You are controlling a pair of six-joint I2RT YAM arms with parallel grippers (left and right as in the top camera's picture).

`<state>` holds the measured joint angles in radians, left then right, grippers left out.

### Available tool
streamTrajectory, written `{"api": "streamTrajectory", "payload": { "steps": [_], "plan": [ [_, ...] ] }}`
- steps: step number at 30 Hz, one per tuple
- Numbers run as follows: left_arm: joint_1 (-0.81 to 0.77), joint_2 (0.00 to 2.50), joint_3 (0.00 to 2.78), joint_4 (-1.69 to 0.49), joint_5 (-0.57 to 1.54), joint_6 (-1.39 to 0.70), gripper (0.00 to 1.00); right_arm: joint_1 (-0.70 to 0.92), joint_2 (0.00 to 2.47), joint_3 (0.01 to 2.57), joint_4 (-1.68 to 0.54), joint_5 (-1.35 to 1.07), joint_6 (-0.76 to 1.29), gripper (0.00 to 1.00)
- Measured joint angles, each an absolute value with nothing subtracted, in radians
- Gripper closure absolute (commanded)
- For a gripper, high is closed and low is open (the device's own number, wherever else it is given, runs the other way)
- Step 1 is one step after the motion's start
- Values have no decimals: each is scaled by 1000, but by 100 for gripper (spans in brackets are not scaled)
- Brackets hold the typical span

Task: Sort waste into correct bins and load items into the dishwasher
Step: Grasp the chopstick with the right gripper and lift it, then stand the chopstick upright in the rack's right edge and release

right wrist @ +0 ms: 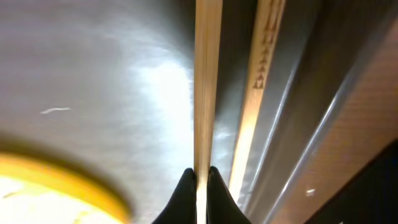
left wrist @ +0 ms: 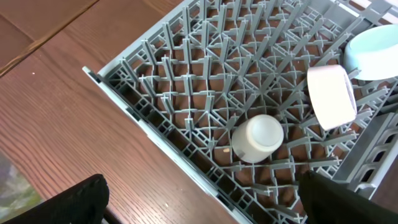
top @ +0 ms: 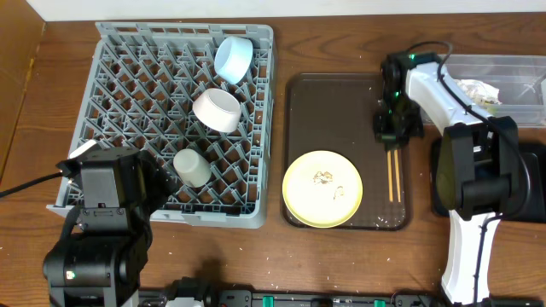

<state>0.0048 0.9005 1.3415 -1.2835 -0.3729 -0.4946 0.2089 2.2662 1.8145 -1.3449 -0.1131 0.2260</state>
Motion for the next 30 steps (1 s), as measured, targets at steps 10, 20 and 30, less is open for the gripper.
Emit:
{"api": "streamTrajectory", "payload": {
  "steps": [10,20,30],
  "plan": [
    [5,900,1341,-1283,-373,-495,2,274,2262,2158,-1052,-554,390,99],
    [5,900,1341,-1283,-373,-495,2,612,2268,2157,-765,-578,688,97],
    [5,901,1341,-1283,-373,-494,2,653,2268,2157,-800,-421,724,96]
  ]
}}
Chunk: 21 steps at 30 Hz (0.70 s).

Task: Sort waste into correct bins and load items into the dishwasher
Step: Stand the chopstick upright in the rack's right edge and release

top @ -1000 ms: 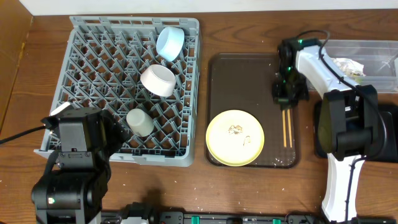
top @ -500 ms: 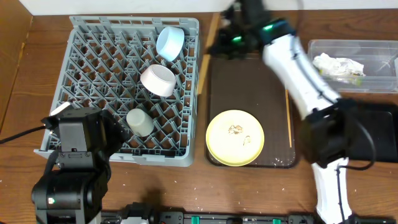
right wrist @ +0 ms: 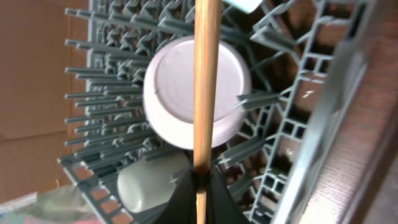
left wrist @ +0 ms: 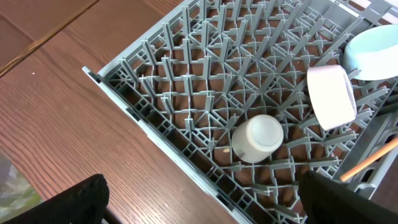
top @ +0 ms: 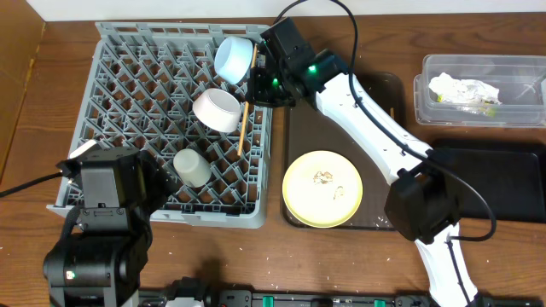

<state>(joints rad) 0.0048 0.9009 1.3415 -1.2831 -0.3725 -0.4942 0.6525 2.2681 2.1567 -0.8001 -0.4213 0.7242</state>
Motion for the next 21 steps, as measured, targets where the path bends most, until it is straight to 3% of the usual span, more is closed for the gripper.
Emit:
{"api": "streamTrajectory", "payload": {
  "steps": [7,10,18,21],
  "plan": [
    [5,901,1341,-1283,-373,-495,2,654,2268,2157,-821,-400,704,88],
    [5,900,1341,-1283,-373,-494,2,654,2268,2157,-845,-377,696,72],
    [5,900,1341,-1283,-373,-494,2,646,2268,2159,-921,-381,644,58],
    [5,901,1341,-1283,-373,-494,2,624,2268,2174,-1032,-376,605,45]
  ]
}}
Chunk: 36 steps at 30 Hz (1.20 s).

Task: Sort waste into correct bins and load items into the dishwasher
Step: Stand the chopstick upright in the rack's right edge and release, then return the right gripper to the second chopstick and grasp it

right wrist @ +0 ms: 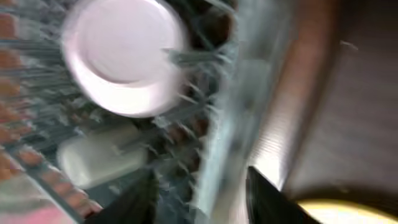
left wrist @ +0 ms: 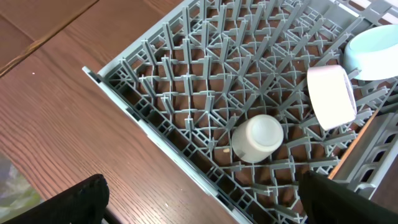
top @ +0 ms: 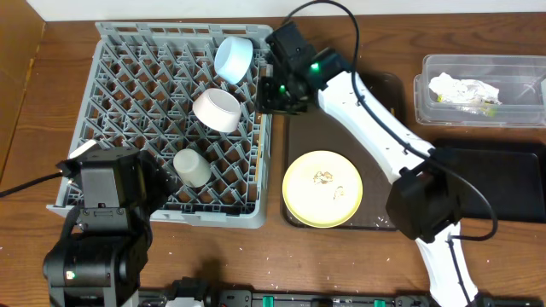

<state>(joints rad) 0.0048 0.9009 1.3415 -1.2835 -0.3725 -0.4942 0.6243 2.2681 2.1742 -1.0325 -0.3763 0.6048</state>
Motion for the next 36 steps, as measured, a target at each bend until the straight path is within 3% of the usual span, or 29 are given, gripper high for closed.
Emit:
{"api": "streamTrajectory", "payload": {
  "steps": [3,11,21,36],
  "plan": [
    [5,900,1341,-1283,-373,-495,2,565,2255,2194,-1164,-315,560,32],
    [5,901,1341,-1283,-373,-494,2,349,2194,2178,-1468,-17,480,36],
    [5,901,1341,-1283,-373,-494,2,308,2189,1806,-1279,104,438,41],
    [5,900,1341,-1283,-373,-495,2,177,2189,1606,-1103,-44,273,57]
  ]
}}
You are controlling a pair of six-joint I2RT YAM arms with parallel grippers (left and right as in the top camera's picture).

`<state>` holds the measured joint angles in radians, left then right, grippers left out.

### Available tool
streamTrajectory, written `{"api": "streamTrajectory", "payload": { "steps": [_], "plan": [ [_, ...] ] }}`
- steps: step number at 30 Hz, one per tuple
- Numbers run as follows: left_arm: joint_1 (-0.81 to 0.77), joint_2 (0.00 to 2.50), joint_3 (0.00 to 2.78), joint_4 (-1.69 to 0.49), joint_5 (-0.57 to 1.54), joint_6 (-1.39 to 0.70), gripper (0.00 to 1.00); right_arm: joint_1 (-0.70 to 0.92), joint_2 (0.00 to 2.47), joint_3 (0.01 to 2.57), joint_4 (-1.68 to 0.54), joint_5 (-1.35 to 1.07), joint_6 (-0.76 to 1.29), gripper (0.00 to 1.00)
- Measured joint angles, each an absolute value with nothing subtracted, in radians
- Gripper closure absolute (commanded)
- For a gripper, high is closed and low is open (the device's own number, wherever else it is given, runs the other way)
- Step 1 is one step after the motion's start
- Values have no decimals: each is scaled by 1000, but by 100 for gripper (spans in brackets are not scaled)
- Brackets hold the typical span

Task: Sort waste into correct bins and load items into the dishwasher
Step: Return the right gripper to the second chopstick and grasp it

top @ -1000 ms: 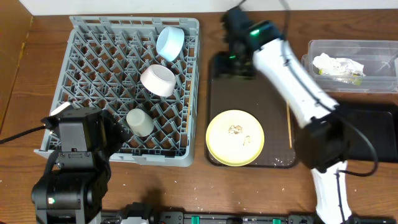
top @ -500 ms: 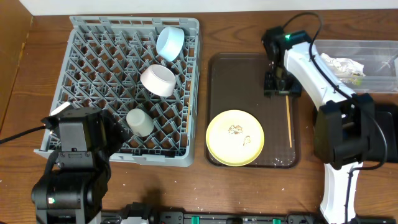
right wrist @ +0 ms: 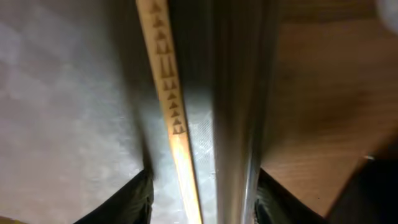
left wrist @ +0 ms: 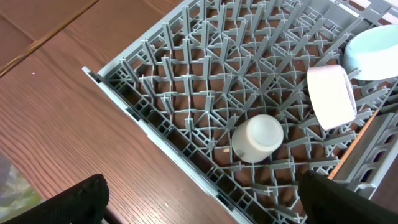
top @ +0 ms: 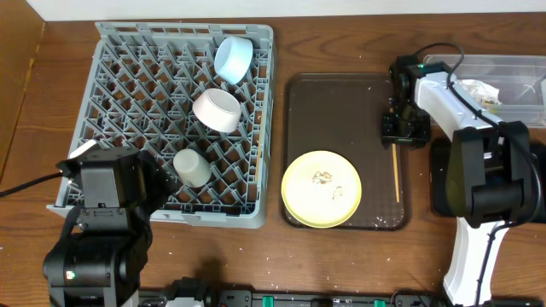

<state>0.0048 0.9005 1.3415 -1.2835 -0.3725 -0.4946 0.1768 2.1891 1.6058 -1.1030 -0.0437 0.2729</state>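
Note:
On the right side of the brown tray (top: pixel 341 111) lies one wooden chopstick (top: pixel 395 175). My right gripper (top: pixel 397 136) is low over its far end. In the right wrist view the open fingers (right wrist: pixel 127 199) stand on either side of the chopstick (right wrist: pixel 169 106) without touching it. A second chopstick (left wrist: pixel 357 140) lies in the grey dish rack (top: pixel 128 60), at its right edge. The rack also holds a blue bowl (top: pixel 232 58), a white bowl (top: pixel 216 109) and a white cup (top: pixel 192 168). A yellow plate (top: pixel 322 188) with crumbs sits at the tray's front. My left gripper (left wrist: pixel 202 211) hangs open by the rack's near left corner.
A clear bin (top: pixel 512 64) with crumpled waste stands at the back right. A black bin (top: pixel 529 183) lies right of the tray. The tray's raised rim (right wrist: pixel 239 93) runs close beside the chopstick.
My right gripper was open at the rack's right edge. Now it is over the tray's right side, open around the remaining chopstick. The left arm has not moved.
My right gripper was shut on one of two chopsticks on the tray. Then it held that chopstick over the rack beside the white bowl. Then the chopstick lay in the rack with the gripper open. Now the gripper is back at the tray.

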Motion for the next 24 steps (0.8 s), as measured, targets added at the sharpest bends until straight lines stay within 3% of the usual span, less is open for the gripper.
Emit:
{"api": "streamTrajectory", "payload": {
  "steps": [2,11,17,24],
  "plan": [
    [5,900,1341,-1283,-373,-494,2,177,2188,1600,-1095,-62,258,66],
    [5,900,1341,-1283,-373,-494,2,180,2187,1630,-1223,-26,278,62],
    [5,901,1341,-1283,-373,-495,2,180,2186,1787,-1365,-1,285,59],
    [5,900,1341,-1283,-373,-494,2,216,2174,1835,-1348,-64,250,55]
  ]
}}
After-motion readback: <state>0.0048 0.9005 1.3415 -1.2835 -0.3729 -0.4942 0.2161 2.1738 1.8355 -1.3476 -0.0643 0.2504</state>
